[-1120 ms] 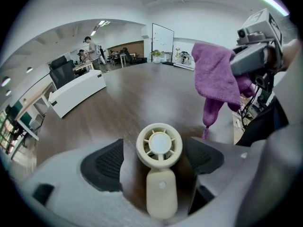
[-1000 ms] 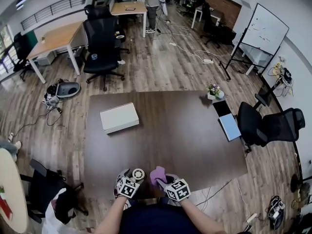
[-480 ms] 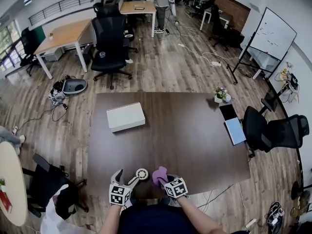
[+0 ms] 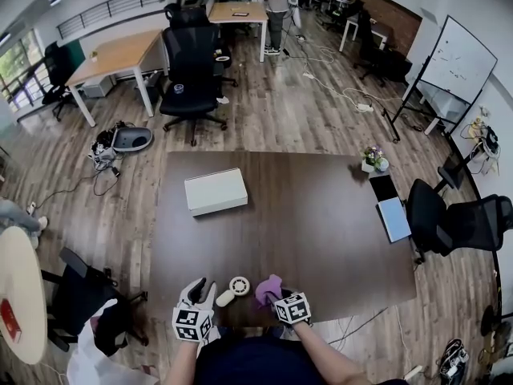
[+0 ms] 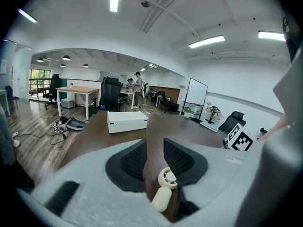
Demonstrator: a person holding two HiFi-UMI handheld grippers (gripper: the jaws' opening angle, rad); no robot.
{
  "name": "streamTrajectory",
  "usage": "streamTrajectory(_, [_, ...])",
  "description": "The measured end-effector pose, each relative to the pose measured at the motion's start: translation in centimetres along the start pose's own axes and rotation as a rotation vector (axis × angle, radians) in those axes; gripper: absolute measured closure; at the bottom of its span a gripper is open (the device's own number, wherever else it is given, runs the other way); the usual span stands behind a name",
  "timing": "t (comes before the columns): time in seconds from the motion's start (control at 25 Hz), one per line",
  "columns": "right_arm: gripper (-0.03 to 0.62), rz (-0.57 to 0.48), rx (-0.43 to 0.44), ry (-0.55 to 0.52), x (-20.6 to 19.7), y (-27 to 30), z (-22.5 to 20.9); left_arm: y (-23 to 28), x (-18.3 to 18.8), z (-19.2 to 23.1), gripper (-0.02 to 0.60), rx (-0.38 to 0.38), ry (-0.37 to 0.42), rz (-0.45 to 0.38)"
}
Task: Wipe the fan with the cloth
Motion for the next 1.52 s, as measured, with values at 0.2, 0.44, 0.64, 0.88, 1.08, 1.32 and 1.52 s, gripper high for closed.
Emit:
streamTrajectory(0.2, [0.441, 0.009, -0.017, -0.014, -0.3, 0.1, -0.4, -0.1, 0.4, 0.1, 0.567, 0.005, -0.021, -0.015])
streamTrajectory(0.44, [0.358, 0.006, -0.037, -0.033, -0.1, -0.3, -1.0, -0.4, 0.9, -0.1, 0.586, 0.014, -0.033, -0.032])
streamTrajectory(0.64, [0.298, -0.035, -0.063, -0.033, 0.9, -0.9, -1.6, -0.4, 1.0, -0.3, 0.586, 0.0, -0.034, -0.037])
streamTrajectory(0.88, [0.281, -0.134, -0.069, -0.034, 4.4, -2.8, -1.1, -0.3, 1.7, -0.6, 0.586, -0.006, -0.032, -0.05])
streamTrajectory(1.08, [0.293, -0.342, -0.029, 0.039, 11.0, -5.9, 0.5, -0.2, 3.1, -0.6, 0.586, 0.019, 0.012, -0.101])
streamTrajectory(1.32, [0.41, -0.583, -0.012, -0.062, 19.4, -11.2, 3.4, -0.3, 5.5, -0.5, 0.586, 0.025, 0.008, -0.167])
streamTrajectory(1.52, [0.533, -0.689, -0.046, -0.117, 22.6, -14.2, 4.4, -0.4, 7.9, -1.0, 0.586, 0.011, 0.002, -0.233])
Point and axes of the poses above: the fingertips, and each gripper's own axes: y forward along the fingers, z to its left, x out of its top, the point moved 1 cm from there along -y, backward along the fingers, and after that the axes turned 15 degrees about -z, right-handed, at the moved point
